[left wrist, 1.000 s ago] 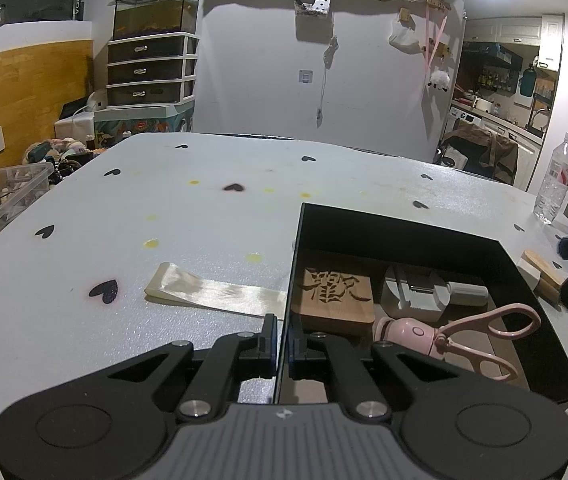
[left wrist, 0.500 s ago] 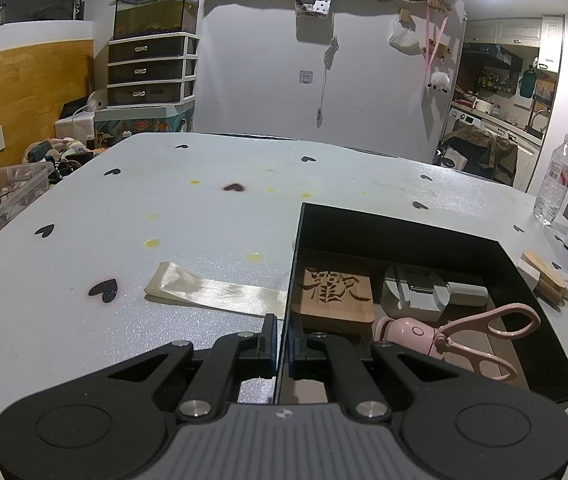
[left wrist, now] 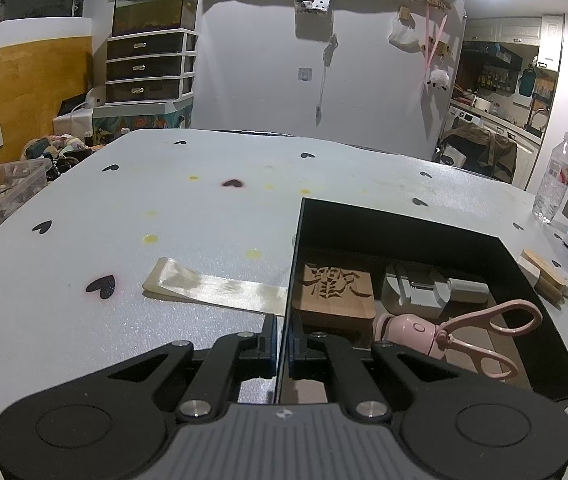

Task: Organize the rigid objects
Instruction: 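Move the right gripper to the white charger and grasp it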

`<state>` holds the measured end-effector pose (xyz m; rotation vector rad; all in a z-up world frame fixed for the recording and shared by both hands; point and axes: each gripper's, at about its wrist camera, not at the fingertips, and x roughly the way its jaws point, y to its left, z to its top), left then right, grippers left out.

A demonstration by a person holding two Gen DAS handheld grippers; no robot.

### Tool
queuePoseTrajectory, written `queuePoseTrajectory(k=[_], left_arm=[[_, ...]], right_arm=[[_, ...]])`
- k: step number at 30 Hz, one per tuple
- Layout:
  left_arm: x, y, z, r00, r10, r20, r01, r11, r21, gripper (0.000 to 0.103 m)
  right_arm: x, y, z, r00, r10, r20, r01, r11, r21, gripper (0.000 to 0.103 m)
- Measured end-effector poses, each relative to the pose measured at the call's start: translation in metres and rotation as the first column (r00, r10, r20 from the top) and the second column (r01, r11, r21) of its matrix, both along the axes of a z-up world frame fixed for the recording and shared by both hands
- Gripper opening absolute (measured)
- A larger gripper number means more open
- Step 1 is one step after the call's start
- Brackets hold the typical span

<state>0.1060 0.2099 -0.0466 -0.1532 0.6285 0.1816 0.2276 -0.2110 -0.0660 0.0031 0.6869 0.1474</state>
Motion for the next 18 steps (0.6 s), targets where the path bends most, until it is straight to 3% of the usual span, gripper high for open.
queuePoseTrajectory(k=[9, 12, 18], left_arm=[[0.000, -0.001, 0.000, 1.000, 0.001, -0.002, -0.001, 1.000, 0.001, 0.004], [0.000, -0.001, 0.000, 1.000, 0.001, -0.002, -0.001, 1.000, 0.001, 0.004], [0.000, -0.001, 0.001, 1.000, 0.001, -0.002, -0.001, 1.000, 0.001, 0.004]], right_arm=[[0.006, 0.000, -0.008, 0.999, 0.021, -0.042, -0.021, 1.000, 0.011, 0.073], [0.011, -0.002, -0.011, 0.997, 0.031, -0.064, -0.030, 0.999, 0.019, 0.050], [0.011, 0.001, -0.013, 0.997, 0.043, -0.070, -0.043, 0.999, 0.003, 0.047]])
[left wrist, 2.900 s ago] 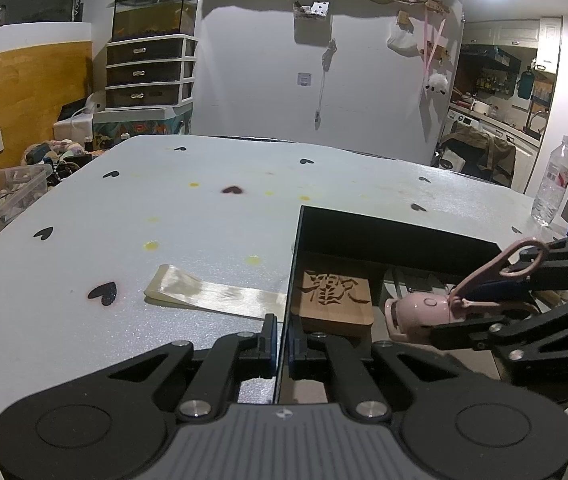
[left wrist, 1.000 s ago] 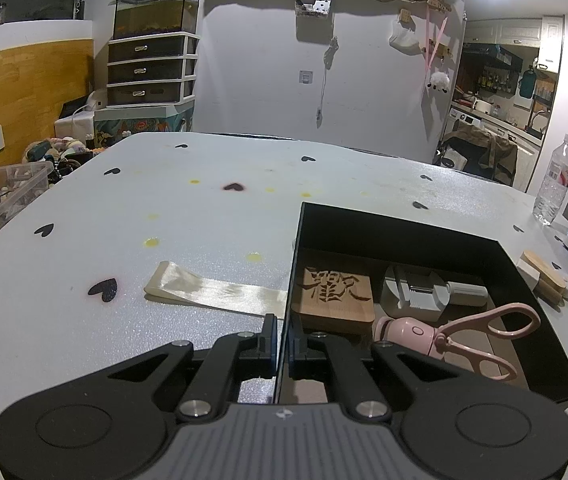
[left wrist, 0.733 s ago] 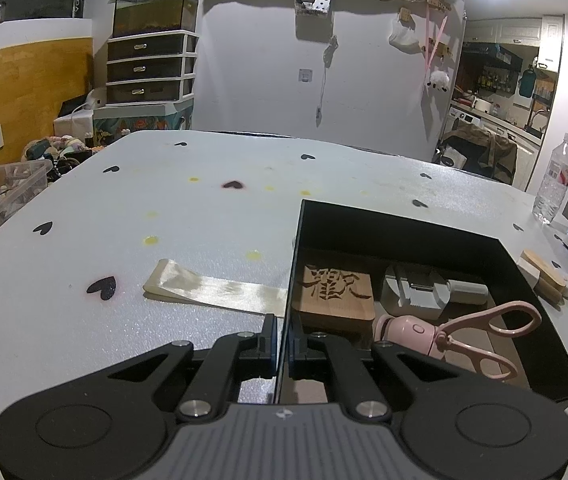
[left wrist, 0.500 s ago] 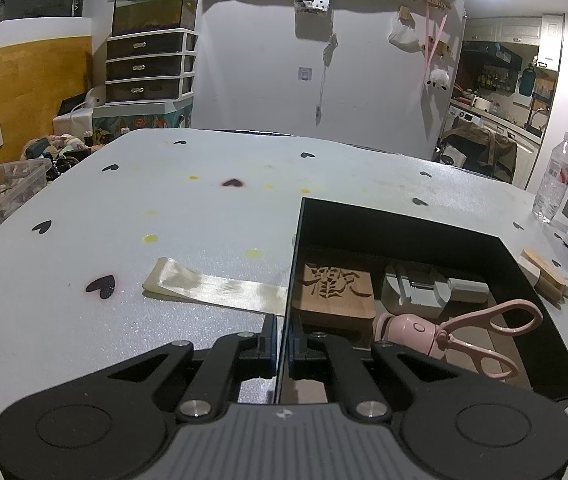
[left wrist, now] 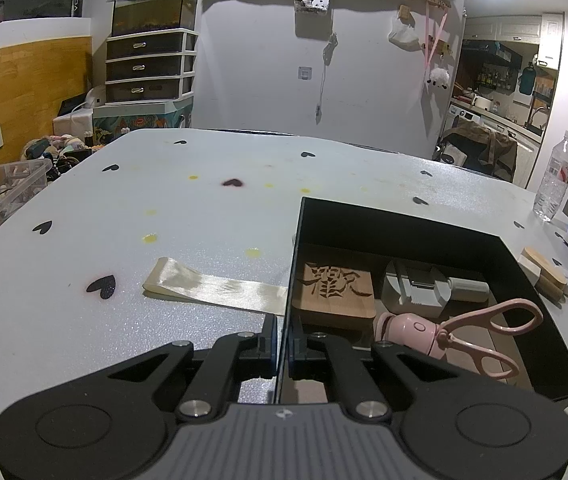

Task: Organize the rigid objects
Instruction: 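Move the right gripper to the white charger and grasp it, then lower the white charger into the box beside the curler, release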

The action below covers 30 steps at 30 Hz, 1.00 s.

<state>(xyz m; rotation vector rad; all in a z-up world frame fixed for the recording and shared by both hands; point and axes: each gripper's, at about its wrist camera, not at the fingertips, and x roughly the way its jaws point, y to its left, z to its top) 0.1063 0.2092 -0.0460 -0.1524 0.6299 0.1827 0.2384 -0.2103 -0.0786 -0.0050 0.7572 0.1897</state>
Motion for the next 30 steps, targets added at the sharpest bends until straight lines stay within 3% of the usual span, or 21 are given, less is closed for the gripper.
queuePoseTrajectory(k=[7, 12, 17, 21, 24, 27, 30], left_arm=[[0.000, 0.000, 0.000, 1.000, -0.001, 0.000, 0.001, 1.000, 0.000, 0.004], [0.000, 0.002, 0.001, 1.000, -0.001, 0.001, 0.001, 1.000, -0.003, 0.004], [-0.001, 0.002, 0.001, 1.000, 0.000, 0.005, 0.000, 1.000, -0.008, 0.004], [-0.002, 0.003, 0.001, 1.000, -0.002, 0.011, 0.002, 1.000, -0.014, 0.004], [-0.003, 0.004, 0.001, 1.000, -0.003, 0.015, 0.003, 1.000, -0.021, 0.004], [-0.004, 0.005, 0.001, 1.000, -0.005, 0.016, 0.005, 1.000, -0.025, 0.004], [-0.004, 0.005, 0.001, 1.000, -0.009, 0.017, 0.009, 1.000, -0.027, 0.004]], right_arm=[[-0.013, 0.034, 0.028, 0.985, 0.160, 0.064, -0.165, 0.982, 0.093, 0.047], [-0.025, 0.079, 0.062, 0.925, 0.351, 0.147, -0.371, 0.917, 0.149, 0.047], [-0.031, 0.126, 0.093, 0.804, 0.567, 0.176, -0.594, 0.762, 0.259, 0.047], [-0.035, 0.174, 0.103, 0.657, 0.743, 0.127, -0.739, 0.603, 0.300, 0.047], [-0.033, 0.207, 0.099, 0.555, 0.831, 0.036, -0.789, 0.512, 0.340, 0.047], [-0.027, 0.239, 0.082, 0.489, 0.867, -0.095, -0.804, 0.491, 0.336, 0.047], [-0.020, 0.256, 0.056, 0.473, 0.854, -0.215, -0.798, 0.519, 0.307, 0.046]])
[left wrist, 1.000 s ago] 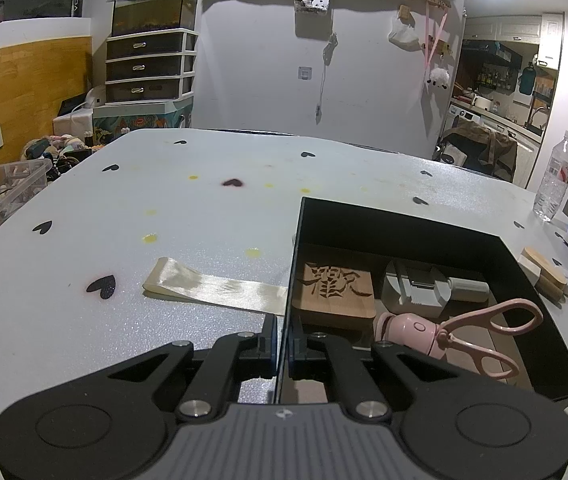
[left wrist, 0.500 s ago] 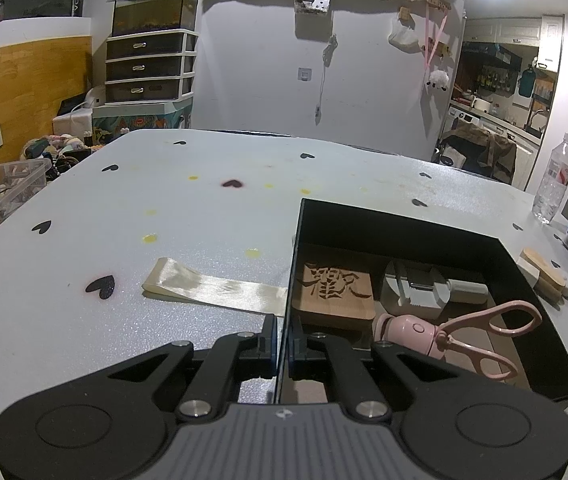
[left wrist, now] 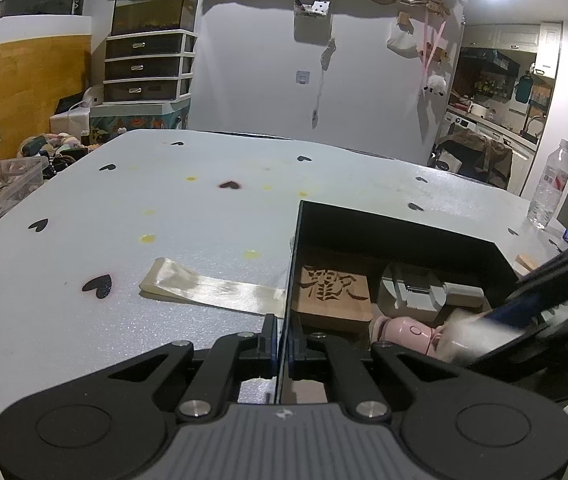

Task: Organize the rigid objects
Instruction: 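Lower the white charger into the box beside the curler, release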

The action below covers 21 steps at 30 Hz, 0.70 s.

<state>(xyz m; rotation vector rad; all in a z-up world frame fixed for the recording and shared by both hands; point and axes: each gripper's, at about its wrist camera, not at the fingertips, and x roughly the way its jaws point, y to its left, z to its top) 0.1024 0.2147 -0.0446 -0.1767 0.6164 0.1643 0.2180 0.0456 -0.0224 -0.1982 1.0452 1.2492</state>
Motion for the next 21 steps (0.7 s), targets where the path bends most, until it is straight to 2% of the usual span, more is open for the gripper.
queuePoseTrajectory(k=[4, 7, 12, 13, 15, 17, 21], left_arm=[[-0.001, 0.002, 0.000, 1.000, -0.007, 0.004, 0.007, 1.000, -0.008, 0.004], [-0.001, 0.002, 0.000, 1.000, -0.013, 0.006, 0.013, 1.000, -0.011, 0.005], [-0.001, 0.003, -0.001, 1.000, -0.016, 0.008, 0.016, 1.000, -0.015, 0.005], [-0.001, 0.003, -0.001, 1.000, -0.016, 0.009, 0.016, 1.000, -0.015, 0.005], [-0.001, 0.003, -0.001, 1.000, -0.016, 0.009, 0.016, 1.000, -0.017, 0.005], [0.000, 0.003, -0.001, 1.000, -0.016, 0.008, 0.016, 1.000, -0.016, 0.005], [0.000, 0.003, -0.001, 1.000, -0.015, 0.009, 0.016, 1.000, -0.017, 0.005]], right_arm=[[0.009, 0.010, -0.011, 1.000, -0.011, -0.001, 0.011, 0.997, -0.071, 0.046], [0.010, 0.015, -0.011, 0.999, 0.011, 0.041, -0.007, 0.994, -0.105, 0.046], [-0.014, 0.026, -0.008, 0.972, 0.142, 0.185, -0.104, 0.974, -0.200, 0.046], [-0.017, 0.026, -0.006, 0.965, 0.145, 0.218, -0.099, 0.973, -0.209, 0.051], [-0.019, 0.024, 0.002, 0.956, 0.142, 0.256, -0.089, 0.974, -0.206, 0.058], [-0.018, 0.020, 0.011, 0.952, 0.128, 0.279, -0.078, 0.980, -0.183, 0.059], [-0.021, 0.014, 0.022, 0.933, 0.135, 0.333, -0.077, 0.980, -0.183, 0.051]])
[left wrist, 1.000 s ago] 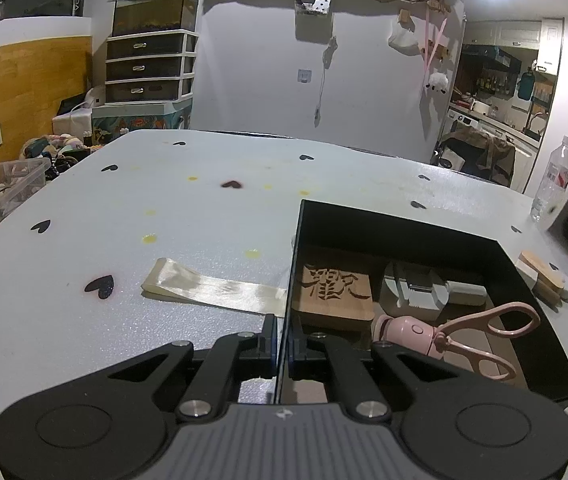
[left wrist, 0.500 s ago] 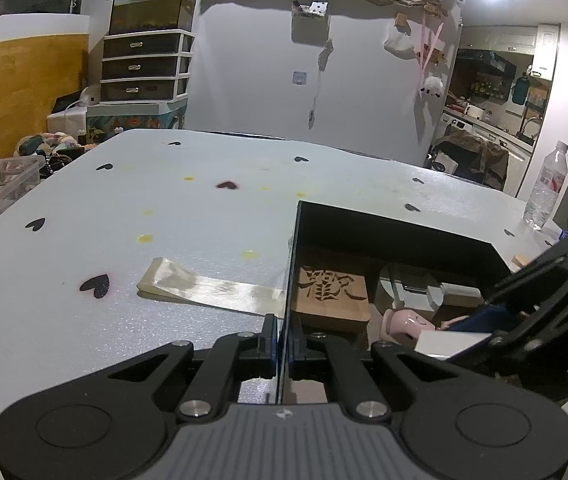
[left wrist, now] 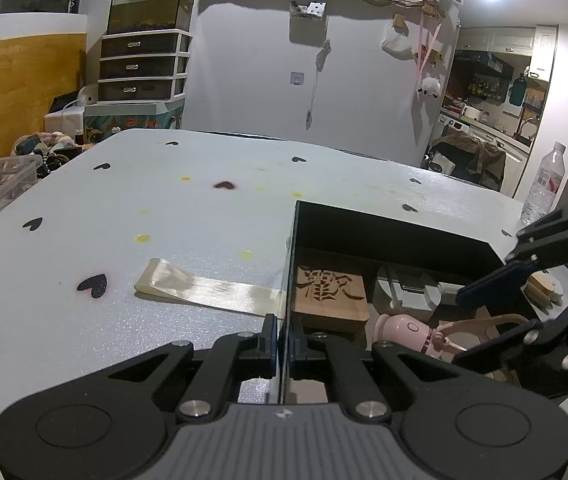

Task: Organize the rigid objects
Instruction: 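Lower the white charger into the box beside the curler, release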

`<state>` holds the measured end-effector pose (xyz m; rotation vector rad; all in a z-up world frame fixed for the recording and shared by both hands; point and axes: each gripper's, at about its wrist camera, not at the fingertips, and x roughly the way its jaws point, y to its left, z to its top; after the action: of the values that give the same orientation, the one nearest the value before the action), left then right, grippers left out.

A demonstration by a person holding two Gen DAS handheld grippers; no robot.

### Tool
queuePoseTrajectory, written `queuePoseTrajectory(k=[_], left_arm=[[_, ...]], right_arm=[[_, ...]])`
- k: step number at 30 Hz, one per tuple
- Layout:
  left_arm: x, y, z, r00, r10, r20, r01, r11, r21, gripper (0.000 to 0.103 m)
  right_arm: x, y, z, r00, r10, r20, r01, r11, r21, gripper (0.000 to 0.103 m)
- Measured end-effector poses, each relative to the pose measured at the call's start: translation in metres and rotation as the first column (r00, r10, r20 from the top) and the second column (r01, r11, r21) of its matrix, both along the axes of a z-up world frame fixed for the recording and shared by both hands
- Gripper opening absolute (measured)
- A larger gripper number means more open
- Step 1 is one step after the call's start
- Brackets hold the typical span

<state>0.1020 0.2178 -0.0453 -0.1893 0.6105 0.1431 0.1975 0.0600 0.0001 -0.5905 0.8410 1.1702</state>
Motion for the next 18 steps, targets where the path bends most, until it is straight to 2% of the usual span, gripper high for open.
queuePoseTrajectory(k=[3, 8, 12, 18], left_arm=[[0.000, 0.000, 0.000, 1.000, 0.000, 0.000, 0.000, 1.000, 0.001, 0.005], [0.000, 0.000, 0.000, 1.000, 0.000, -0.002, 0.000, 1.000, 0.002, 0.005], [0.001, 0.000, 0.000, 1.000, 0.001, -0.005, -0.001, 1.000, 0.004, 0.005], [0.001, -0.001, -0.001, 1.000, 0.006, -0.009, -0.005, 1.000, 0.008, 0.005]], right_arm=[[-0.002, -0.006, 0.006, 0.999, 0.005, 0.037, -0.005, 1.000, 0.005, 0.048], [-0.002, -0.014, 0.010, 0.999, -0.016, 0.037, 0.015, 0.999, 0.035, 0.049], [-0.003, -0.024, 0.014, 0.999, -0.041, 0.029, 0.039, 0.997, 0.069, 0.059], [-0.005, -0.040, 0.017, 0.997, -0.071, 0.014, 0.069, 0.991, 0.111, 0.065]])
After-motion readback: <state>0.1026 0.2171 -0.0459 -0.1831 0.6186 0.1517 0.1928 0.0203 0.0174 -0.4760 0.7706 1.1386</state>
